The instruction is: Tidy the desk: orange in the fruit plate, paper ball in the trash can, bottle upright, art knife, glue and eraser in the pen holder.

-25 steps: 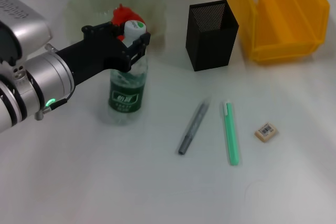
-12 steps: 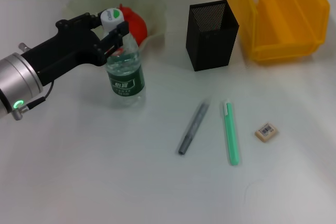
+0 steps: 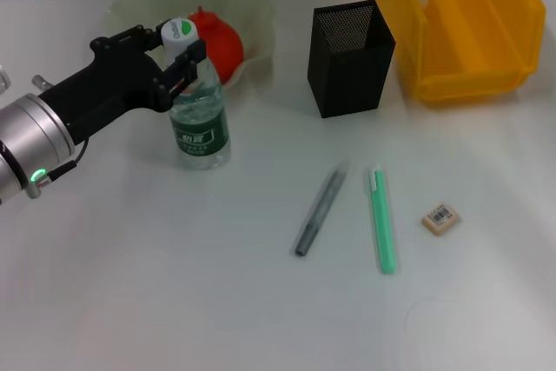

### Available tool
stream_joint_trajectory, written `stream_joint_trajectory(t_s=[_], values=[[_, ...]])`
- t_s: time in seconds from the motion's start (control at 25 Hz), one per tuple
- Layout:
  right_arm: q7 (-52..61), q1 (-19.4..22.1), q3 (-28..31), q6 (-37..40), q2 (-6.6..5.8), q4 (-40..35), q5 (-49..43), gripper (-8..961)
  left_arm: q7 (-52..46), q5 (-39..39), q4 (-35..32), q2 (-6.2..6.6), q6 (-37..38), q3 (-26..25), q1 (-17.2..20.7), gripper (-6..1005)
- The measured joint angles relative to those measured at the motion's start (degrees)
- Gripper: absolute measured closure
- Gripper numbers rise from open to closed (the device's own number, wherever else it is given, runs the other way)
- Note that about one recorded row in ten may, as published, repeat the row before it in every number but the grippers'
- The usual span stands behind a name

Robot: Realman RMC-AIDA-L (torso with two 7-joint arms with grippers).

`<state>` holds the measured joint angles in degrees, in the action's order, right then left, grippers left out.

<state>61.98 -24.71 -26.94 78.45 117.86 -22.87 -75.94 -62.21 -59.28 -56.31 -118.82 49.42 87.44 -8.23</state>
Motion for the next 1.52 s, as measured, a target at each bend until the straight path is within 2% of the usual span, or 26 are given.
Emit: stream_joint_trajectory(t_s=[0.6, 1.16, 1.36, 1.44, 1.52], values=[[0.00, -0.05, -0.04, -0.33, 0.10, 0.20, -0.14, 307, 4.94, 0.94, 0.70, -0.10, 0.49, 0.45, 0.28, 565], [-0.01, 1.16, -0.75, -0.03, 0.18, 0.19, -0.18, 309, 7.29, 2.39, -2.82, -0.13, 3.15, 1.55, 1.92, 389], [0.28, 1.83, -0.74, 1.42, 0.01, 0.04, -0.18, 307, 7.24, 4.02, -3.22, -0.04, 4.53, 1.56, 1.94, 368], [0.56, 2.17, -0.74, 2.35, -0.08, -0.18, -0.18, 308, 5.32, 7.23, -3.88, 0.19, 9.51, 0.07, 1.71, 364], [0.67, 2.53, -0.74, 3.44, -0.17, -0.31, -0.18, 308, 5.32, 7.23, -3.88, 0.19, 9.51, 0.07, 1.71, 365]])
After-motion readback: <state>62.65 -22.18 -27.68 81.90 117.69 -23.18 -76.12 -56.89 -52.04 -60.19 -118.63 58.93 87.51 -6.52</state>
